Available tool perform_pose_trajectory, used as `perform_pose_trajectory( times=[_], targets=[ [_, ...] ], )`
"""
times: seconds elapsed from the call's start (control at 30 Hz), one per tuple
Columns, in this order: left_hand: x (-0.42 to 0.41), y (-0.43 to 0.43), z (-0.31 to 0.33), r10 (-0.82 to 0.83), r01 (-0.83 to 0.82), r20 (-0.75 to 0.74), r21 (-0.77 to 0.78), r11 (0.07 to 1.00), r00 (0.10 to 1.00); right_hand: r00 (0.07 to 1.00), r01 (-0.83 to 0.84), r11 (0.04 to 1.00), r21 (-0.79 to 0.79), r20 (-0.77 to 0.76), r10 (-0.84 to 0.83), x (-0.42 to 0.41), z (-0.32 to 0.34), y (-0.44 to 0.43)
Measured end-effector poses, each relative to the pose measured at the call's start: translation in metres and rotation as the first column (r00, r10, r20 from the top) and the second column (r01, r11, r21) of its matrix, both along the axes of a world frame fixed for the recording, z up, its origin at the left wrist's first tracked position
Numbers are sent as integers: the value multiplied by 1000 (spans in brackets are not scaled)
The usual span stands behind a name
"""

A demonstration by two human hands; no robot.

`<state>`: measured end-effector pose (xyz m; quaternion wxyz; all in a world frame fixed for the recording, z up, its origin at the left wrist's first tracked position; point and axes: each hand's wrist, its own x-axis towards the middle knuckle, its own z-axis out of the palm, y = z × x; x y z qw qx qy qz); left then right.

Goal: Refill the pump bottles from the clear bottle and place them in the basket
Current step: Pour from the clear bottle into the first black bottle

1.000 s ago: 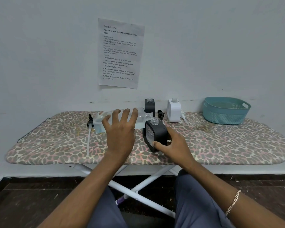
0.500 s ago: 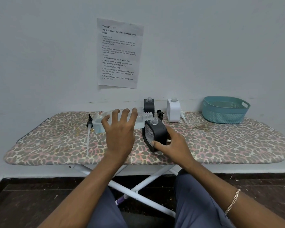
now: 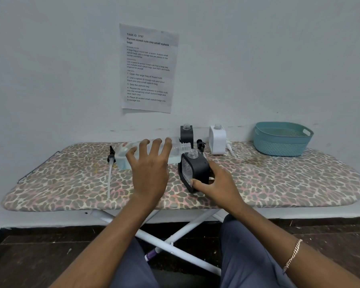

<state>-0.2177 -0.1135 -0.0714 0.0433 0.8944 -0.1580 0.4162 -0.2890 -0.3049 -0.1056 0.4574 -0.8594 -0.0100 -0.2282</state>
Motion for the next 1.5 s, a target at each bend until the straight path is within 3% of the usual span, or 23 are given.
perform_pose_trajectory(
  times=[1.5],
  targets=[
    [-2, -1, 2, 8, -8, 3, 11, 1000, 1000, 1000, 11, 1000, -9, -3, -12, -1, 2, 1]
  ],
)
